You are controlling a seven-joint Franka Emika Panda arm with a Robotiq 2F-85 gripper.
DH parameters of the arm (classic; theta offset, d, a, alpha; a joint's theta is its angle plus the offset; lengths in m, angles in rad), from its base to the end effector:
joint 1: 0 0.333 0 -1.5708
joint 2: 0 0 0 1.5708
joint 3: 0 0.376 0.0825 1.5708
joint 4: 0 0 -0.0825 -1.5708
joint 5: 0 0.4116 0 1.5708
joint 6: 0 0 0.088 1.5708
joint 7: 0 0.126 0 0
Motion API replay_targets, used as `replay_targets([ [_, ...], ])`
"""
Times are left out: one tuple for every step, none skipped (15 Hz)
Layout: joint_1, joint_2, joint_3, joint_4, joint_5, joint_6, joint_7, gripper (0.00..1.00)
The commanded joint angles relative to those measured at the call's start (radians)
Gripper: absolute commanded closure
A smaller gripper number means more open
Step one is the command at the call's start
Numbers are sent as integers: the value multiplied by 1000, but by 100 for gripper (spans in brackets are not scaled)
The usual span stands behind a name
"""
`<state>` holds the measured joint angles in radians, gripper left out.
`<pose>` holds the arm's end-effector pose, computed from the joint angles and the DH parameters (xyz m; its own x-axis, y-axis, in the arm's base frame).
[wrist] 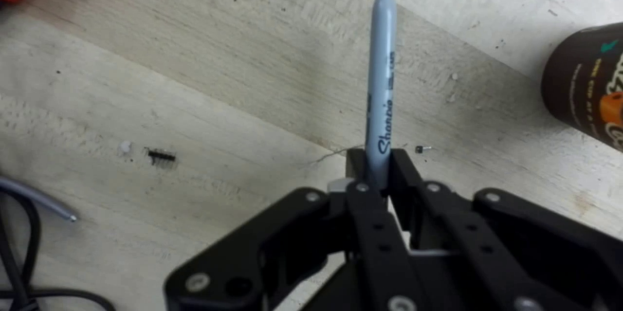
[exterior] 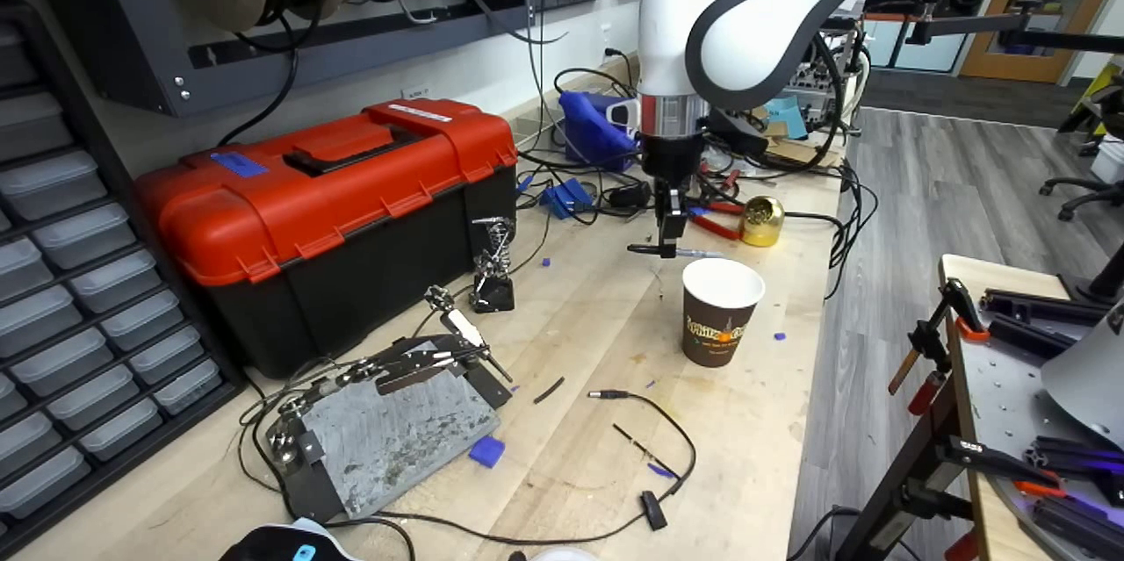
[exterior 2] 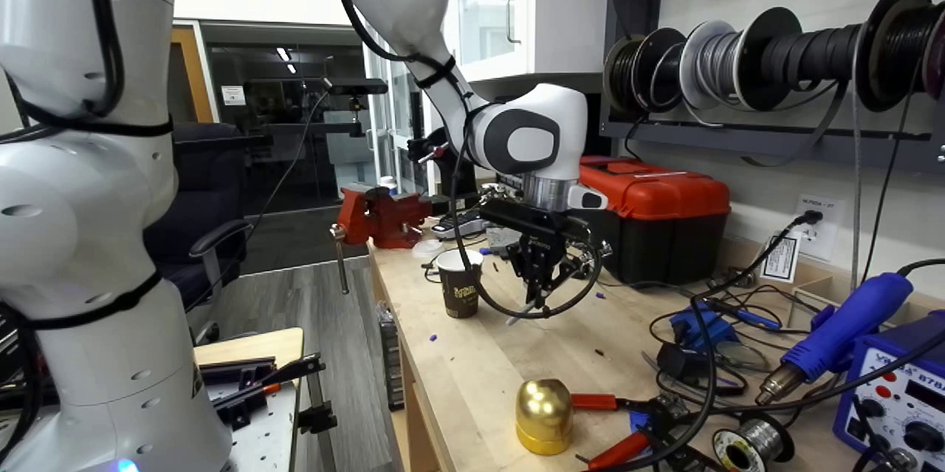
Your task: Pick the pen on the table and put it in the cup
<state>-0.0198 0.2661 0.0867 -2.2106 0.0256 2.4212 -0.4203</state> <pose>0.5770 0.0388 0.2709 0.8928 0.4491 -0.0346 0.4469 -0.8927 -0.0577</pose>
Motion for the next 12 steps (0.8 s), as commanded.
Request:
replay_targets([
  [19,-71,-9,-5,-32,-52,80,96],
  [25,-83,-9,-4,-37,-59,96,96],
  [32,-95,-8,-3,-41,-64,116,96],
  [39,-106,-7,-1,-47,-68,136,96],
  [49,-118,-5,2,-56,-71,163,96],
  [59,-128,-3,5,-62,-76,183,96],
  [70,-141,-2,5,-75,-76,211,96],
  [81,-153,0,7,-86,-81,237,96],
  [90,-165,3,8,-92,-88,257,96],
  [101,-178,4,6,-107,-94,278,96],
  [109,-193,6,4,-121,-109,293,96],
  [115,-205,8,2,-131,-120,305,96],
])
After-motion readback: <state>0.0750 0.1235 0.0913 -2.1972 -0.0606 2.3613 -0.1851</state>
